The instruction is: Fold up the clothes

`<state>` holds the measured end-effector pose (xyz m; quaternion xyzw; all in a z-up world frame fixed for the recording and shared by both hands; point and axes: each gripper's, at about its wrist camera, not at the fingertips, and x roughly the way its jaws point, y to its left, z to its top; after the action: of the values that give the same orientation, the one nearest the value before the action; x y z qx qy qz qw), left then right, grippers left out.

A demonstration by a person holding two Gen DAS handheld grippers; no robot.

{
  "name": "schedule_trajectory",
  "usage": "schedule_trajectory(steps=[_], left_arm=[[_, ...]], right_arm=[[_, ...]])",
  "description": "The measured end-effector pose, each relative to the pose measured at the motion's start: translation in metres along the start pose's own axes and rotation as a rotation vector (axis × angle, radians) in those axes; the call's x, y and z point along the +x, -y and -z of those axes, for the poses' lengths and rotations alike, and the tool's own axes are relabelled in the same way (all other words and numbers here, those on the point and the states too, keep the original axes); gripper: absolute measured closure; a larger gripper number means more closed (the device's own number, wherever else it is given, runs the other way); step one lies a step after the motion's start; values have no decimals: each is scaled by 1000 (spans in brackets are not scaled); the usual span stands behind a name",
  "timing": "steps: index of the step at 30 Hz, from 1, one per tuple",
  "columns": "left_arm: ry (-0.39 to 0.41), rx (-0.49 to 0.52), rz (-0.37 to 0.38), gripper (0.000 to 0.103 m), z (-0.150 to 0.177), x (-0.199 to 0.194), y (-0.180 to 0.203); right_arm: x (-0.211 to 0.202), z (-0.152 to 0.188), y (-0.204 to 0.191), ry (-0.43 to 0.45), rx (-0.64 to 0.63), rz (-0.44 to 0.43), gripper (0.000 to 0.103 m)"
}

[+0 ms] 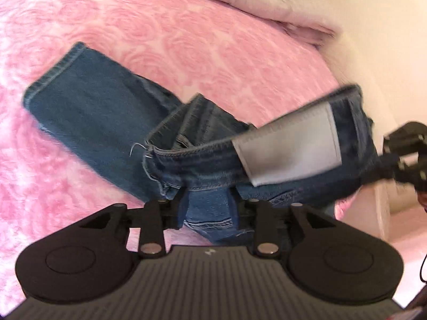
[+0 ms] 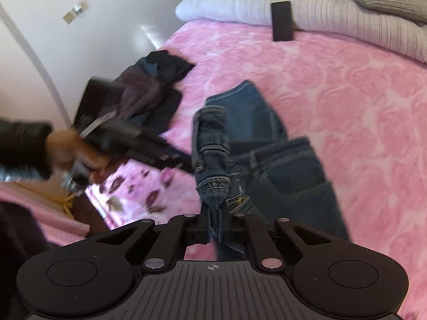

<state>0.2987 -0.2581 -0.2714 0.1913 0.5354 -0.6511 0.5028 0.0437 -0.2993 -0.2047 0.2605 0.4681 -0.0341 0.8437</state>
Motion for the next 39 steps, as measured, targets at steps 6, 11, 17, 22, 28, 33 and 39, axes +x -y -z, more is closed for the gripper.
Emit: schedule_trajectory(steps=[6,11,17,22,28,33,39], left_arm=[[-51,-5,43,65,4,-17,10],[-21,-152,101,29,19,-63,8],[56,-381,151,15,53,-94,3],[60,-519,93,23,80,-76,-7],[28,-495,89,68,90,-49,3],[4,-469,20,85,103,-51,1],[-27,-439,-40,85,127,-69,-27]], right_arm=[[-4,18,-17,57,51,91,99],[22,17,-46,9,-127,85,98],[71,21,-97,-67,-361,-23,98],[91,37,-117,-134,-485,-67,98],[89,41,-115,-204,-543,-58,98],[63,31,-99,-221,-559,-18,98],[72,-6,-28,-136,-481,236,55]])
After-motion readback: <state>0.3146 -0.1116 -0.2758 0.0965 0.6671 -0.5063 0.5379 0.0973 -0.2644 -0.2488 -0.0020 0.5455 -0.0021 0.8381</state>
